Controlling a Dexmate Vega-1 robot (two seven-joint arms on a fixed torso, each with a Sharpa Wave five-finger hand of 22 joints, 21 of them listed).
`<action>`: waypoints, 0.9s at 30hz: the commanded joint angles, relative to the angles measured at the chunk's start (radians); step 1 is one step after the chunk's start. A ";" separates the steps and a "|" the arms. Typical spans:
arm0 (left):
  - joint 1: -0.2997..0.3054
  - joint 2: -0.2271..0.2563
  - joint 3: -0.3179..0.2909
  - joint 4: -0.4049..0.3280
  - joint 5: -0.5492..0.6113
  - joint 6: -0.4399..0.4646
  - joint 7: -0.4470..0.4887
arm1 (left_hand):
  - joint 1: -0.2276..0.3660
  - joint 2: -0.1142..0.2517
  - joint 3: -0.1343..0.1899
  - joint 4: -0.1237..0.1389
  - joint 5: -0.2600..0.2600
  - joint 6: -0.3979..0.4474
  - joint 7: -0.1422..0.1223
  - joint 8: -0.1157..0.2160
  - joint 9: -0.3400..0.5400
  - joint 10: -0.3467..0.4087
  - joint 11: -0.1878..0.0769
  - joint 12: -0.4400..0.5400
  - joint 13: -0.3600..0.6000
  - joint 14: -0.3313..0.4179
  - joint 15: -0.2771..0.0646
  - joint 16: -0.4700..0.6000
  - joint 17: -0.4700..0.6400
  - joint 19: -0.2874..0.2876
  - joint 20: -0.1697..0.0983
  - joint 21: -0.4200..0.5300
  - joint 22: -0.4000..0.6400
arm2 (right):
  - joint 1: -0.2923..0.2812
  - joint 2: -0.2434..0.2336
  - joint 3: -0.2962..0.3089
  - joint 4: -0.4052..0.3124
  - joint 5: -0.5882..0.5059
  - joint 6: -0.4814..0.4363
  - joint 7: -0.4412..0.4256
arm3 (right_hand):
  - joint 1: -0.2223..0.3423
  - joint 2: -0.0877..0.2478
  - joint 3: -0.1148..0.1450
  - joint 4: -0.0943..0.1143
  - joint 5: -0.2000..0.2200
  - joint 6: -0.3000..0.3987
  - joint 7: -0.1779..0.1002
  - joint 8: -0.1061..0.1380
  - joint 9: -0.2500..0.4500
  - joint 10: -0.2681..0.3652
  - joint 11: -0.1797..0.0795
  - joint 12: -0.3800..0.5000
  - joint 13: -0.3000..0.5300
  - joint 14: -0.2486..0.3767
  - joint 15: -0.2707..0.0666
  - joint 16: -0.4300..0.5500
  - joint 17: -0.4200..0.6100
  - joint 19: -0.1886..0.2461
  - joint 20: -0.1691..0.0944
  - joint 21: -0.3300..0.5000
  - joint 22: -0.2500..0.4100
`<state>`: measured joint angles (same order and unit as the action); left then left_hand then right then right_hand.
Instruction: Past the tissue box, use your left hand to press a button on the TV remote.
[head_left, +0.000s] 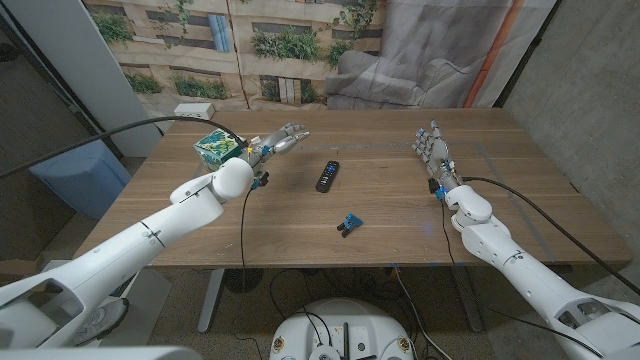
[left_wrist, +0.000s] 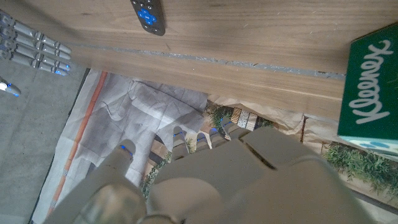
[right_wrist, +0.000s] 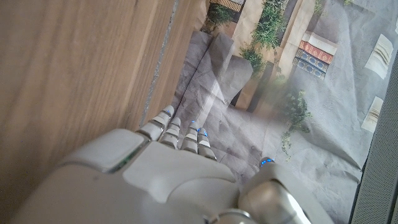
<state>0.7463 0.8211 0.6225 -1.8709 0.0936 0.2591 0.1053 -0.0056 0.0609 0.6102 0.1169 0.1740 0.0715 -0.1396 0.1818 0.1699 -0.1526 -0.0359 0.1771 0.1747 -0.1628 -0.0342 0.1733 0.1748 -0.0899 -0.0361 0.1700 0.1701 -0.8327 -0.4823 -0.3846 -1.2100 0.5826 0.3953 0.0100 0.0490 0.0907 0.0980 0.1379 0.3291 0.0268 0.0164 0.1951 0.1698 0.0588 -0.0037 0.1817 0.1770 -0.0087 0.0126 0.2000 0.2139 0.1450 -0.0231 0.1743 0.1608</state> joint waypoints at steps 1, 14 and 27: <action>-0.088 0.001 0.112 -0.088 0.264 0.268 -0.140 | -0.006 0.000 -0.007 0.003 0.003 -0.003 -0.008 -0.004 0.002 -0.016 0.001 0.002 0.002 -0.024 -0.018 -0.001 0.002 -0.021 -0.068 0.000 0.003 | 0.007 0.009 0.000 0.030 0.009 0.004 0.010 | 0.010 0.028 0.004 0.000 0.003 0.007 0.000 -0.004 0.003 -0.006 0.000 0.000 0.001 -0.006 0.000 0.001 -0.001 0.005 0.006 0.005 0.005; -0.158 -0.030 0.229 -0.150 0.469 0.448 -0.254 | -0.009 -0.002 -0.021 0.017 0.004 0.017 -0.027 0.002 0.002 -0.033 -0.002 0.004 0.002 -0.037 -0.010 0.002 0.003 -0.051 -0.056 0.003 0.003 | 0.003 0.001 -0.003 0.029 0.012 -0.008 0.018 | 0.010 0.030 0.007 0.000 0.002 0.011 -0.002 -0.004 0.004 -0.015 -0.002 -0.001 0.002 -0.005 -0.001 0.002 -0.001 0.007 0.010 0.007 0.005; -0.278 -0.095 0.375 -0.158 0.693 0.601 -0.517 | -0.011 0.025 -0.041 0.048 0.004 0.044 -0.030 0.001 0.002 -0.087 0.001 0.001 0.002 -0.125 0.002 -0.005 0.005 -0.154 -0.059 0.001 0.005 | -0.005 -0.006 -0.004 0.028 0.020 -0.016 0.032 | 0.011 0.032 0.011 -0.001 0.002 0.017 -0.003 -0.004 0.004 -0.026 -0.003 -0.003 0.002 -0.010 -0.002 0.001 -0.001 0.007 0.012 0.009 0.005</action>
<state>0.5568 0.7732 0.8816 -2.0134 0.5902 0.7175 -0.2145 -0.0095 0.0569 0.5712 0.1560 0.1740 0.1074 -0.1642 0.1818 0.1698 -0.1704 -0.0357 0.1771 0.1746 -0.1627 -0.0342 0.1733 0.1746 -0.1684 -0.0336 0.1702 0.1700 -0.8280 -0.4813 -0.3883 -1.1788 0.5956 0.3871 0.0344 0.0571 0.0830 0.1051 0.1365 0.3290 0.0327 0.0111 0.1951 0.1697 0.0391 -0.0055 0.1817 0.1770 -0.0085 0.0126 0.2000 0.2090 0.1489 -0.0193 0.1782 0.1608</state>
